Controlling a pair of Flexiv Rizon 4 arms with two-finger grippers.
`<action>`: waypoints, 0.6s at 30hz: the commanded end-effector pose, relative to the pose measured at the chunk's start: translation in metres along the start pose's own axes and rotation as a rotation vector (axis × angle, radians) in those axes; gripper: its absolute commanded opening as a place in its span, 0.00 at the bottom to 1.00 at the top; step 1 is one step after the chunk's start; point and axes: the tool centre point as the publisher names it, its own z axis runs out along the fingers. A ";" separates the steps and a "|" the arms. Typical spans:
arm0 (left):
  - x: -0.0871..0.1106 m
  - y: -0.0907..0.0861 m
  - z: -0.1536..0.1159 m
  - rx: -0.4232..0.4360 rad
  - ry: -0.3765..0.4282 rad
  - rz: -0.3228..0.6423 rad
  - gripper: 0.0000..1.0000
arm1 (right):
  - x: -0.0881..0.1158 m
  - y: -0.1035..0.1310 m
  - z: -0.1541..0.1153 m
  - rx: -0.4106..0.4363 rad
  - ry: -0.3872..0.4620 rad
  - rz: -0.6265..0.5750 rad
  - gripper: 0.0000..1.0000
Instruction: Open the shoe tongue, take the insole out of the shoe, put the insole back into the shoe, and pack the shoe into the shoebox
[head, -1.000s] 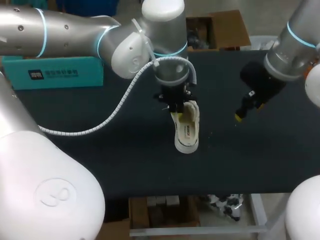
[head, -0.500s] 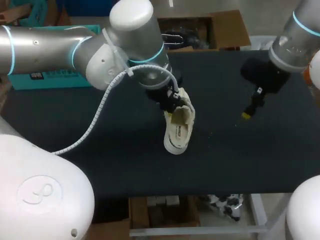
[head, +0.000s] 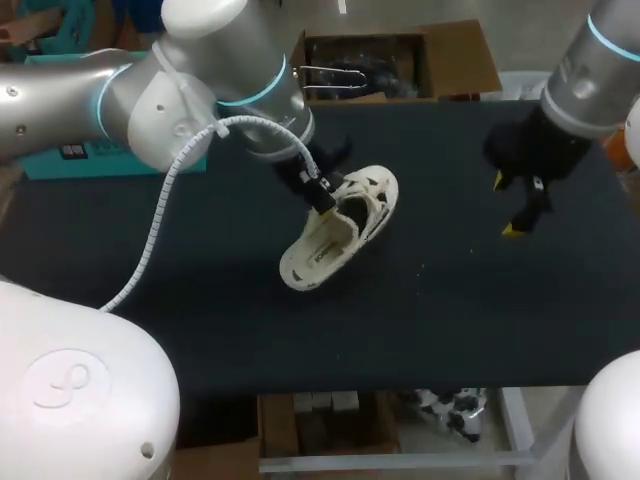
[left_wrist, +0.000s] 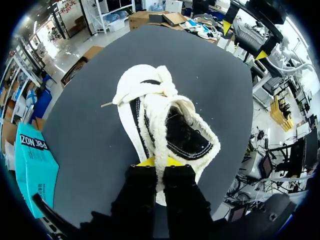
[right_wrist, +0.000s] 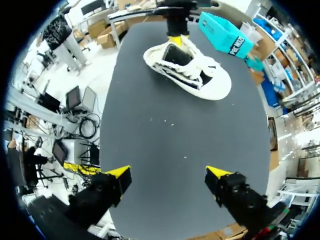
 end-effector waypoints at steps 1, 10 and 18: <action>0.004 0.008 -0.028 -0.009 -0.024 0.029 0.00 | 0.007 -0.008 0.005 -0.022 -0.040 -0.015 1.00; -0.020 0.017 -0.096 -0.032 -0.144 0.237 0.00 | 0.007 -0.008 0.005 -0.022 -0.040 -0.015 1.00; -0.099 0.015 -0.188 0.027 -0.279 0.383 0.00 | 0.007 -0.008 0.005 -0.022 -0.040 -0.015 1.00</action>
